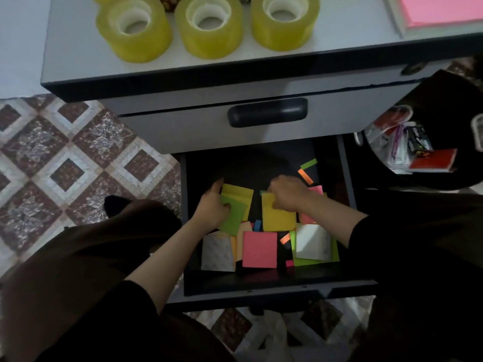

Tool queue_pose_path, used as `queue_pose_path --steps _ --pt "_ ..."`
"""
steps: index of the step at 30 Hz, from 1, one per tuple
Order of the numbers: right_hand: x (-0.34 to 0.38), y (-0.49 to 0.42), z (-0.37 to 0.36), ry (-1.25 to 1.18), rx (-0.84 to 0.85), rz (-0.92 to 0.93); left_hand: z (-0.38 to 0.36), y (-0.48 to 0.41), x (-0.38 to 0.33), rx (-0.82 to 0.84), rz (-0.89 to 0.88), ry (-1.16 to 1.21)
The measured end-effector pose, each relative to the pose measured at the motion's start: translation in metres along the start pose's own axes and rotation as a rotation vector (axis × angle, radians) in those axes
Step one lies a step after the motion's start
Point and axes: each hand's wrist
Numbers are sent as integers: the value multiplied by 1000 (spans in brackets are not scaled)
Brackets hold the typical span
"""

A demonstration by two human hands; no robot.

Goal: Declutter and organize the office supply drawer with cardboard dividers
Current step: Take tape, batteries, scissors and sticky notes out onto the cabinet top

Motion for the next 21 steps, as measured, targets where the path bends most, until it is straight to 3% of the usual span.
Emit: queue_pose_path --steps 4,6,10,14,18,21 --pt "-33 3 11 -632 -126 -383 -1 -4 -2 -34 -8 69" --pt "-43 8 10 -752 -138 -490 -1 -6 -3 -44 -7 60" --pt "-42 19 0 -440 -72 -509 -1 -1 -4 -63 -64 -48" --pt "-30 23 -6 71 -161 -251 -2 13 -4 -189 -132 -152" --pt "-32 22 -18 170 -113 -105 -8 28 1 152 -242 -330" --pt "-35 23 -22 148 -102 -105 -11 35 5 166 -489 -568"
Point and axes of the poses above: each hand's wrist, its own y-axis away from the middle knuckle, its own z-axis out of the back of the hand, x = y × z, and after that the axes turned 11 degrees about -x, right-handed
